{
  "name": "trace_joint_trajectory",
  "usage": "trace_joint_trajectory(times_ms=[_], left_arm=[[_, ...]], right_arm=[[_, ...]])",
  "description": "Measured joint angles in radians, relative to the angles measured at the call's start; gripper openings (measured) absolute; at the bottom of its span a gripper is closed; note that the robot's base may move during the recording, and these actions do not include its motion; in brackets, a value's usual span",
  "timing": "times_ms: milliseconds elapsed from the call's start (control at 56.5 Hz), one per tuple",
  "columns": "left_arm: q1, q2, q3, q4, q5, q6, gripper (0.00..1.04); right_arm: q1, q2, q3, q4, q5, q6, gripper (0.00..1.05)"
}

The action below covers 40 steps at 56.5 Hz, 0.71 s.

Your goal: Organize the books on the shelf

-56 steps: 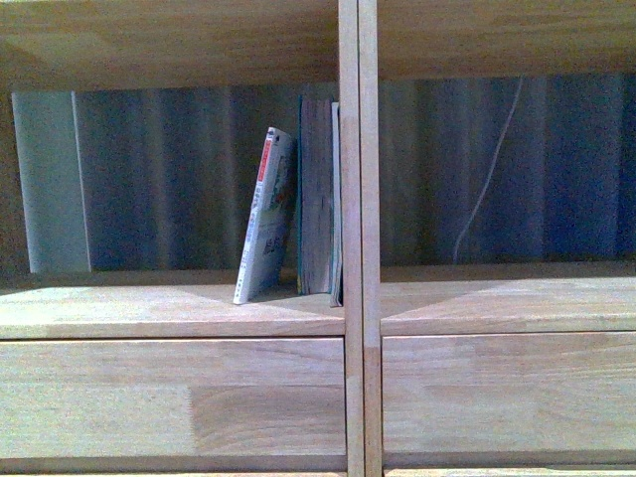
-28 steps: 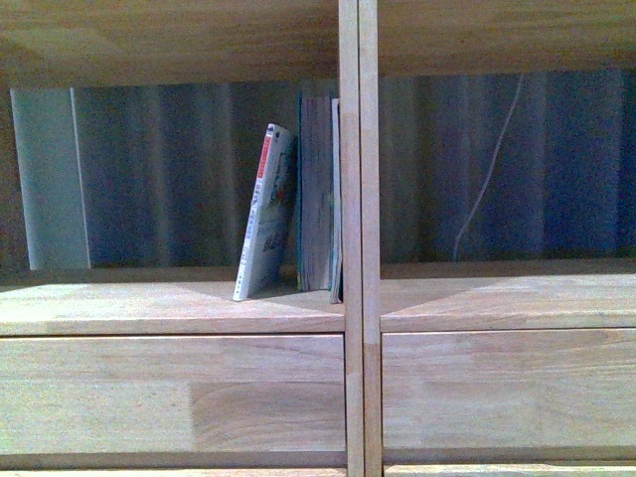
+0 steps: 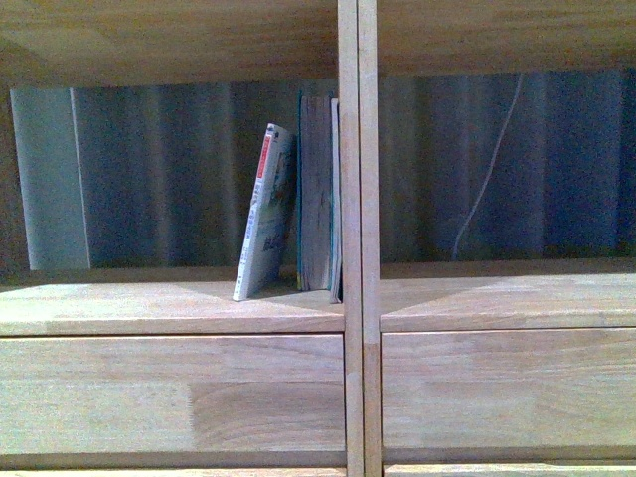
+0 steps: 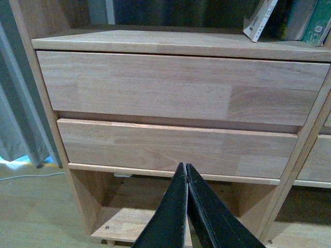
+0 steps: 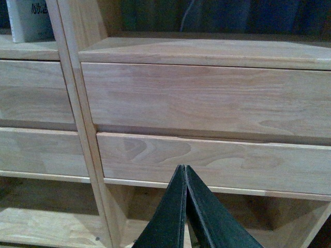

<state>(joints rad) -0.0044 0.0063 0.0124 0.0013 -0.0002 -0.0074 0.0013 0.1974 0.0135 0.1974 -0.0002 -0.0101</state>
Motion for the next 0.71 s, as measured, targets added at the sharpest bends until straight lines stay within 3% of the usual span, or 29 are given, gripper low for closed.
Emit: trace_joint_trajectory(times_ms=[106,212,531,567,638,708], left_arm=[[0.000,0.000,0.000,0.000,0.000,0.000,0.03],[0.000,0.000,0.000,0.000,0.000,0.000,0.03],[0.000,0.000,0.000,0.000,0.000,0.000,0.03],[0.000,0.000,0.000,0.000,0.000,0.000,0.07],[0.000,0.000,0.000,0.000,0.000,0.000,0.25],[0.000,0.000,0.000,0.000,0.000,0.000,0.37]], right_arm=[[0.000,-0.039,0.000,-0.039,0.000,0.000,0.03],[0.000,-0.165,0.000,-0.189,0.001,0.000,0.03],[0.000,-0.192,0.000,-0.196,0.000,0.000,0.03],[0.000,-0.192,0.000,-0.196,0.000,0.000,0.03],[0.000,-0.192,0.000,-0.196,0.000,0.000,0.03],[0.000,-0.192,0.000,-0.196,0.000,0.000,0.13]])
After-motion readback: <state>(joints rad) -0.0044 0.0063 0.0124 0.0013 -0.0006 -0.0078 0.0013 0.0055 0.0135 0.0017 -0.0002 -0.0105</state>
